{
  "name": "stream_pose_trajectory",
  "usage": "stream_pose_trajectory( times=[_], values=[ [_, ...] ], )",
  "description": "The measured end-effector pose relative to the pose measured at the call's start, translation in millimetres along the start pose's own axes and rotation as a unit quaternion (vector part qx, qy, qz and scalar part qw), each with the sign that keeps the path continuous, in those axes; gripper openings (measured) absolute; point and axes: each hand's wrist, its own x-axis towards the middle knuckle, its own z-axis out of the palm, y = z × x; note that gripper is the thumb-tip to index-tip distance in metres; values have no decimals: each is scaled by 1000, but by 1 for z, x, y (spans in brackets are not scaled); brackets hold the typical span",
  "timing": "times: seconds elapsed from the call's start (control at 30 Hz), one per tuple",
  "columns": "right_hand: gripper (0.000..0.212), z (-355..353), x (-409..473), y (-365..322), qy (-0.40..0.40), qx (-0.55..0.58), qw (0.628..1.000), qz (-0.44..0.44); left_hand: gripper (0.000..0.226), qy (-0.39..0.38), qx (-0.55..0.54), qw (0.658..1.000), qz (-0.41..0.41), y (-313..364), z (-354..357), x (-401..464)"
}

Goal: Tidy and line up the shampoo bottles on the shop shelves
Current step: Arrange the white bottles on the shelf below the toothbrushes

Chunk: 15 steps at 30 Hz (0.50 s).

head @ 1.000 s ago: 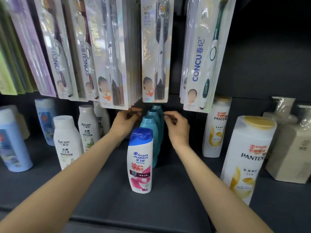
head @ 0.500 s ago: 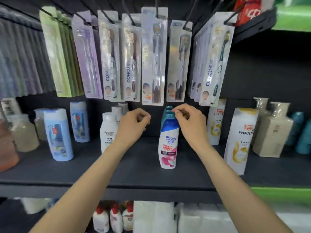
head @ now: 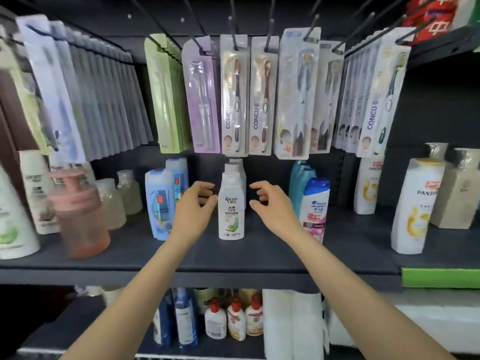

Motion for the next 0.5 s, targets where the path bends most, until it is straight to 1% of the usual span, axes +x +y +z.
stream_pose_trajectory(
  times=[0.13, 0.2, 0.3, 0.37, 0.43, 0.5],
  values=[
    [59, 18, 20, 0, -12, 29, 999, -12, 39, -63, 6, 998, -7, -13, 1, 15],
    [64, 24, 30, 1, -9, 46, 999, -22, 48, -105, 8, 994, -12, -19, 3, 23],
    [62, 34, 41, 5, -30, 64, 997, -22, 51, -166, -10, 986, -21, -26, 7, 29],
    [60, 40, 47, 6, -45, 101, 994, -11, 49, -196, -39, 980, -21, -30, 8, 30],
    [58, 47, 50, 7, -36, 128, 991, -3, 50, -208, -51, 977, -11, -36, 7, 32],
    [55, 52, 50, 6, -7, 125, 992, -10, 51, -211, -51, 976, 9, -45, 3, 35]
  ],
)
